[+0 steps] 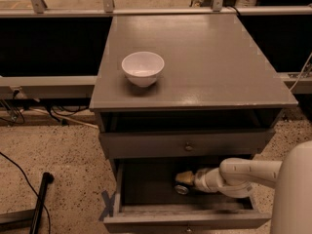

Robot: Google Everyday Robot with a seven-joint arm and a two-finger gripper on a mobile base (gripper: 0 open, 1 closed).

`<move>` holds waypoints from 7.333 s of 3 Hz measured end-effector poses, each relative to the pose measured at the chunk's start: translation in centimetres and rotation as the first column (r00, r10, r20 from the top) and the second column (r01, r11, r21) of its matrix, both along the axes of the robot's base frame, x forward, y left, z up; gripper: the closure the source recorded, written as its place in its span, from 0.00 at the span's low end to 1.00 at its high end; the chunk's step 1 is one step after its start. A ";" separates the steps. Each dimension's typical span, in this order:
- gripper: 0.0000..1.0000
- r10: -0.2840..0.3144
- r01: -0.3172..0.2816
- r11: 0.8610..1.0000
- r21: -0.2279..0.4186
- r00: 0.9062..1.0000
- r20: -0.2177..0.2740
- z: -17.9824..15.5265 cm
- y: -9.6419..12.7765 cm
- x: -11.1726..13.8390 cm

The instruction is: Pick pepsi can from middle drawer and place on counter

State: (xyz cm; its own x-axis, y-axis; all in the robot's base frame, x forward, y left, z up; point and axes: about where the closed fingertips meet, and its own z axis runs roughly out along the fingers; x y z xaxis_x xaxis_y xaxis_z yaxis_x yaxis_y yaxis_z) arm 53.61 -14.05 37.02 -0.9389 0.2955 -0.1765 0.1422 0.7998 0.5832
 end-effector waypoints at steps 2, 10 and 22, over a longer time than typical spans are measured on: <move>1.00 0.001 -0.001 1.000 0.005 1.000 0.004 0.4 0.0 0.0; 1.00 0.021 -0.101 0.940 0.325 0.970 0.240 17.2 -10.5 -13.6; 0.82 0.357 -0.314 0.908 -0.276 0.926 0.122 50.0 -9.4 9.3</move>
Offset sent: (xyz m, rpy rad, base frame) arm -0.0349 -0.0065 0.1249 0.3516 -0.3425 0.0802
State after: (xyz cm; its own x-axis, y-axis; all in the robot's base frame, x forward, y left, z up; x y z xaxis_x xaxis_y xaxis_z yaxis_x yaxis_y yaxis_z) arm 62.91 -23.46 86.99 -0.9252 -0.1052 -0.3647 -0.2418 0.9040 0.3526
